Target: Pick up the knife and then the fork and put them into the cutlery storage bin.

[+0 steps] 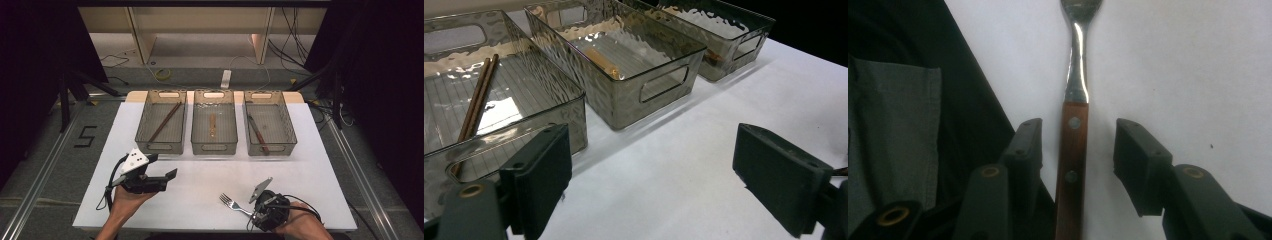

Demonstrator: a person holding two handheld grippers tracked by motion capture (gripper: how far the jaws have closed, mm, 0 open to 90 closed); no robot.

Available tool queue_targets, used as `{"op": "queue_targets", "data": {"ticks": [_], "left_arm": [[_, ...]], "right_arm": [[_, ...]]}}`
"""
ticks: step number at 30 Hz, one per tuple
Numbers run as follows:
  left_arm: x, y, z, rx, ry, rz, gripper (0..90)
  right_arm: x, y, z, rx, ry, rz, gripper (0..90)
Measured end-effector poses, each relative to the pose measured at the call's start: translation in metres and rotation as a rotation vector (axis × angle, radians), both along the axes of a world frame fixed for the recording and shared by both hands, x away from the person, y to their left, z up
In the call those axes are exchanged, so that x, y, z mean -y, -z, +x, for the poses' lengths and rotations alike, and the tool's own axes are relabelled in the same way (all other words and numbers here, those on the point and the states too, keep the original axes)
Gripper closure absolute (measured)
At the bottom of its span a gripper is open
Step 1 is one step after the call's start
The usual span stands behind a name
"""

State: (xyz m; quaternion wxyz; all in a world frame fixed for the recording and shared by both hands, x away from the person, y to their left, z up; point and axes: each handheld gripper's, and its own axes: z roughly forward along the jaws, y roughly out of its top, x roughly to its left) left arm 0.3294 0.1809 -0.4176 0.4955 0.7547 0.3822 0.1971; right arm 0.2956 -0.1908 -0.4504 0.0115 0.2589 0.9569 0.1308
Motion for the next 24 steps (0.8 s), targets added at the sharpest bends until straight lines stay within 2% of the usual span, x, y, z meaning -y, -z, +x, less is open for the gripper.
{"op": "queue_targets", "data": {"ticks": [7,11,13,16,19,20,24], "left_arm": [[0.0005,0.0002,-0.0003,-0.002,0.001,0.0,15.7],[0.0005,0.0002,-0.0002,-0.003,0.001,0.001,15.7],[0.0006,0.0002,-0.0002,-0.003,0.001,0.002,15.7],[0.0007,0.0002,-0.0003,-0.003,0.001,0.002,15.7],[0.0007,0.0003,-0.0002,-0.003,0.001,0.003,15.7],[0.0008,0.0003,-0.0003,-0.003,0.0,0.003,15.7],[0.0009,0.0003,-0.0003,-0.002,0.0,0.003,15.7]], "right_arm": [[-0.0012,0.0033,-0.0006,0.005,-0.012,-0.033,62.0],[-0.0015,0.0049,-0.001,0.007,-0.041,-0.033,65.2],[-0.0029,0.0053,-0.0019,-0.01,-0.027,-0.048,66.3],[-0.0028,0.0053,-0.0017,-0.004,-0.028,-0.049,68.5],[-0.0027,0.0071,-0.0014,0.024,-0.056,-0.056,69.6],[-0.0038,0.0069,-0.0024,0.023,-0.046,-0.056,69.9],[-0.0058,0.0065,-0.0033,0.029,-0.064,-0.078,73.0]]}}
